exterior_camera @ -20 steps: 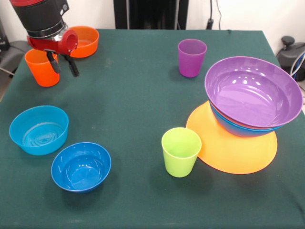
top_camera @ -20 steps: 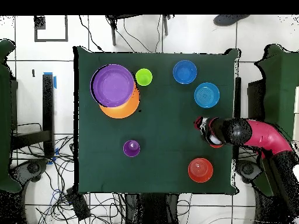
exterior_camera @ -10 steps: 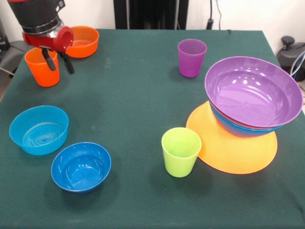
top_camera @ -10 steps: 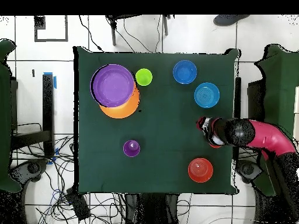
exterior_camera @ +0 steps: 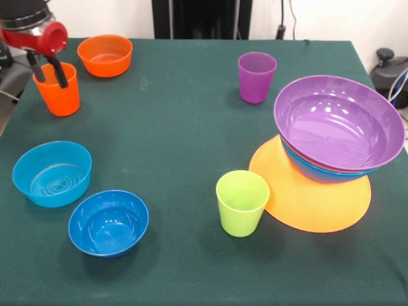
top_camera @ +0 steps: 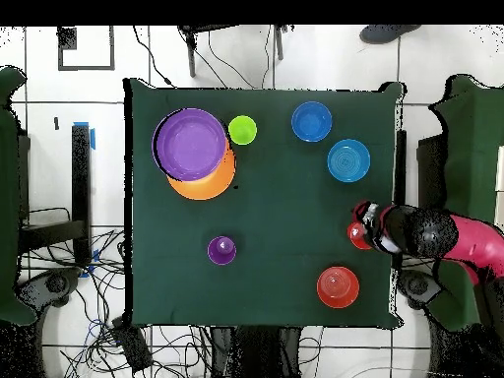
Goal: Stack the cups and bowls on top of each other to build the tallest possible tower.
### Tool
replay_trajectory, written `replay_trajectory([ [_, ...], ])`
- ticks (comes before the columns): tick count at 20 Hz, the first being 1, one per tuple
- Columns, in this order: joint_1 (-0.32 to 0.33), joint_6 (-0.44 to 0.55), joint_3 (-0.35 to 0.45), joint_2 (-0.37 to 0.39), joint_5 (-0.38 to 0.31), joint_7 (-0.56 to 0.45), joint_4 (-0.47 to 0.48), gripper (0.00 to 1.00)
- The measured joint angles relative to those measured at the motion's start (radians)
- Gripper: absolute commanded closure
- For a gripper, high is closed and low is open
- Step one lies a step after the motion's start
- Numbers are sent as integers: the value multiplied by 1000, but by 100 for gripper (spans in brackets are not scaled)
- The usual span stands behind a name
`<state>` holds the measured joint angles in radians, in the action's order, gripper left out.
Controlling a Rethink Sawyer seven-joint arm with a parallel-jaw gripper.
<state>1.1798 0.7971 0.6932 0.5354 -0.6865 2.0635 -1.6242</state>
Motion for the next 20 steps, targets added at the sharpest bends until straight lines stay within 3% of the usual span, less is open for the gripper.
replay_trajectory([
  [10, 82, 0, -7, -8, 0, 0, -3, 0],
  [20, 92, -2, -17, -10, 0, 0, -54, 0],
])
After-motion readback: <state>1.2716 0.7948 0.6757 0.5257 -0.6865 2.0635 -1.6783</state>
